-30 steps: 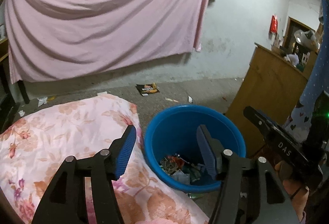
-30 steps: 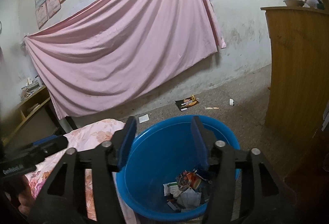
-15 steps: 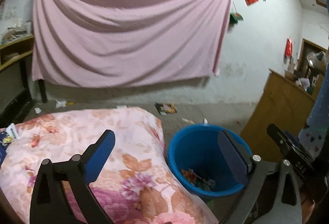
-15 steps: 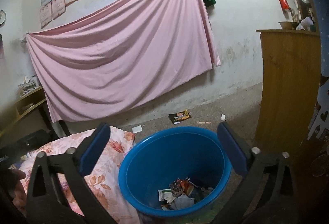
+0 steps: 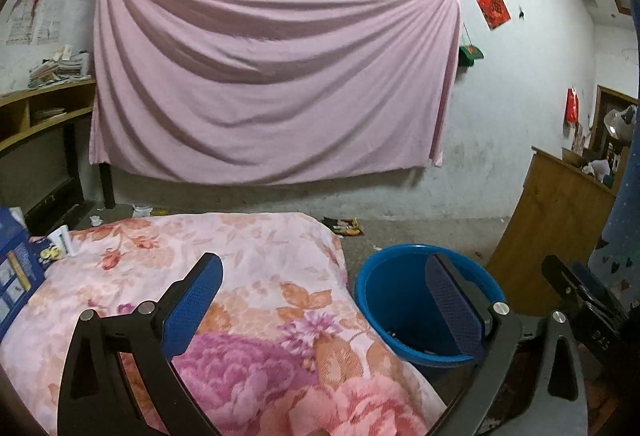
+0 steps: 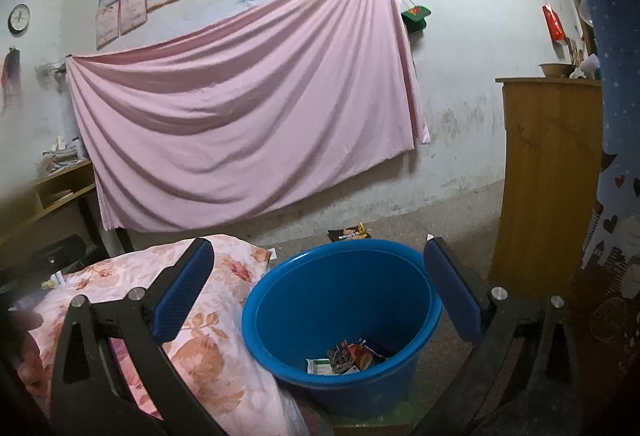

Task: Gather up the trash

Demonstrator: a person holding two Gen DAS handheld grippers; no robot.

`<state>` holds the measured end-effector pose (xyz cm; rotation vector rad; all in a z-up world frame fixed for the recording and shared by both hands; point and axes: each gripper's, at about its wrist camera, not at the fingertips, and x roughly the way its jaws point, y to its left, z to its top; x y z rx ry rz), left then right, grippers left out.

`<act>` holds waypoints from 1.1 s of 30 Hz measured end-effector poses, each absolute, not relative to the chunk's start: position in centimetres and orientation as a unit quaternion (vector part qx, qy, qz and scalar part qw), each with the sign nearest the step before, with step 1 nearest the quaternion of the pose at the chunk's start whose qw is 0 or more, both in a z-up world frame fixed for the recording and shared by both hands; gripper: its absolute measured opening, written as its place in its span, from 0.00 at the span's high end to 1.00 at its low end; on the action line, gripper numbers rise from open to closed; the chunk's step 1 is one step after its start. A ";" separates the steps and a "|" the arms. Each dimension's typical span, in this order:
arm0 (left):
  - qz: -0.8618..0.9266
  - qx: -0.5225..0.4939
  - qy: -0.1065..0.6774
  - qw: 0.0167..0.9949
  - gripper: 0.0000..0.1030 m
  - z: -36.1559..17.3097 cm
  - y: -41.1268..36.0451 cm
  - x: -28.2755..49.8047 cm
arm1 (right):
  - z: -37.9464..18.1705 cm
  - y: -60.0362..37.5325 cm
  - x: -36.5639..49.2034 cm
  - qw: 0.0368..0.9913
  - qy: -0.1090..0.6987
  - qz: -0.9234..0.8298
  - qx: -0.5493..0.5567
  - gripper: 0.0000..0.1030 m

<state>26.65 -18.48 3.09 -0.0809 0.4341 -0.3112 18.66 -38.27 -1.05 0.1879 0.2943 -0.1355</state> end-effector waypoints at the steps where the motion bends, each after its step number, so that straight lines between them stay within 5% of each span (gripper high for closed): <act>1: -0.152 -0.039 0.211 0.965 0.04 3.1 -18.2 26.1 | -1.0 -38.0 18.2 0.983 0.144 -0.067 0.092 0.00; 33: -0.032 -0.028 0.183 0.982 0.02 3.0 -3.5 9.3 | 1.1 -23.8 6.5 0.991 0.119 0.018 0.058 0.00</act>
